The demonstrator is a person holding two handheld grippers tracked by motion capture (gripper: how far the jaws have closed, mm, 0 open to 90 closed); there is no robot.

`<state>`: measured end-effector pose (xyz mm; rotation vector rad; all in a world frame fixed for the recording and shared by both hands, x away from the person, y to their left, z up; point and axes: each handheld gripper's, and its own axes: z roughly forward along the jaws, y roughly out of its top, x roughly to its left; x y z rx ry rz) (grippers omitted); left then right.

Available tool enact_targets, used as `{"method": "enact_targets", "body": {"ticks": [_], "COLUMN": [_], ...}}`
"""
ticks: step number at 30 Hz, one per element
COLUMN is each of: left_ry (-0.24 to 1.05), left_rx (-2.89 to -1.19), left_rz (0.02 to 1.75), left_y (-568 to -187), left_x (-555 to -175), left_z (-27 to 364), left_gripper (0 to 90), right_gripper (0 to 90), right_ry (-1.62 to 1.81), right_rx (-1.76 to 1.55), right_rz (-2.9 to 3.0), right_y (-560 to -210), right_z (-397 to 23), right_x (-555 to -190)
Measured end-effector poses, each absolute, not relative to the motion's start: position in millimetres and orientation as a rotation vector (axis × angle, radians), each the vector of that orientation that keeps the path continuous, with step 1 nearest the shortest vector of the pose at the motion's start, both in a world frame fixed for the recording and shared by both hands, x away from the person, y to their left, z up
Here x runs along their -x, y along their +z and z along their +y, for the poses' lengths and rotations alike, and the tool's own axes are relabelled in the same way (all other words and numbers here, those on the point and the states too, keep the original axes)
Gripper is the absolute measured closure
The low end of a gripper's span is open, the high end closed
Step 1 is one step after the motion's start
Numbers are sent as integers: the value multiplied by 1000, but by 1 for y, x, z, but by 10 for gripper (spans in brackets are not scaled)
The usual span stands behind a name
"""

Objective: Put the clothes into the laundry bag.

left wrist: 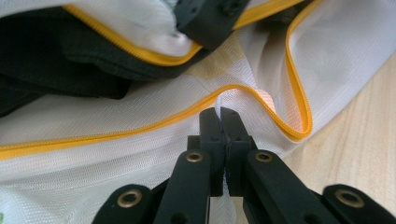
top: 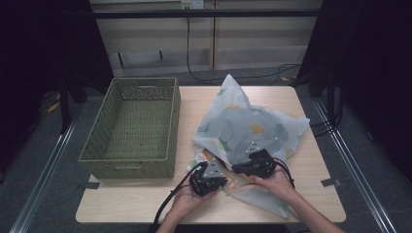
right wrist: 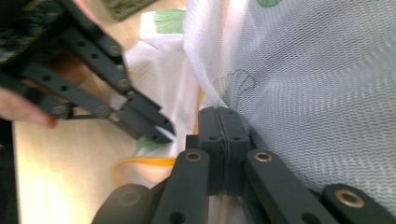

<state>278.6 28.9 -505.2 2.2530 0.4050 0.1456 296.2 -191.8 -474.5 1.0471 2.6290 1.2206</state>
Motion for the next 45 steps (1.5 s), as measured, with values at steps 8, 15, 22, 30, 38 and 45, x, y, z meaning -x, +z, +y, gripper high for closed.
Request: {"method": "enact_targets", "body": {"ticks": [8,15,22,30,38,45], "left_ry": [44,75,56,26,-29,38], "left_rx": [-2155,-2153,-2138,-2125,-2118,-2104], "left_rz": [394,370,342,313,306,383], "left_y": [-496,-486,-477,-472,-482,-471], "left_x": [-279,-275,-270,-266,-270,-279], "left_z": [27,11,-3,-26,-48,-12], "left_gripper": [900,900,900,900,872,678], "right_gripper": [900,900,900,900,900,900], "right_ry": [1164,1126,1116,1080,1067,1148], "right_rx": [-1086,-1098,-1117,-1141,-1227,-1212], "right_rz": [2572,2537,2498,2453,2371,2419], "right_y": [-477,-475,-473,-477,-481,-473], "right_z": [-200,-203,-208,-222,-243,-249], "right_x": [-312,-328,-345,-359,-362,-339]}}
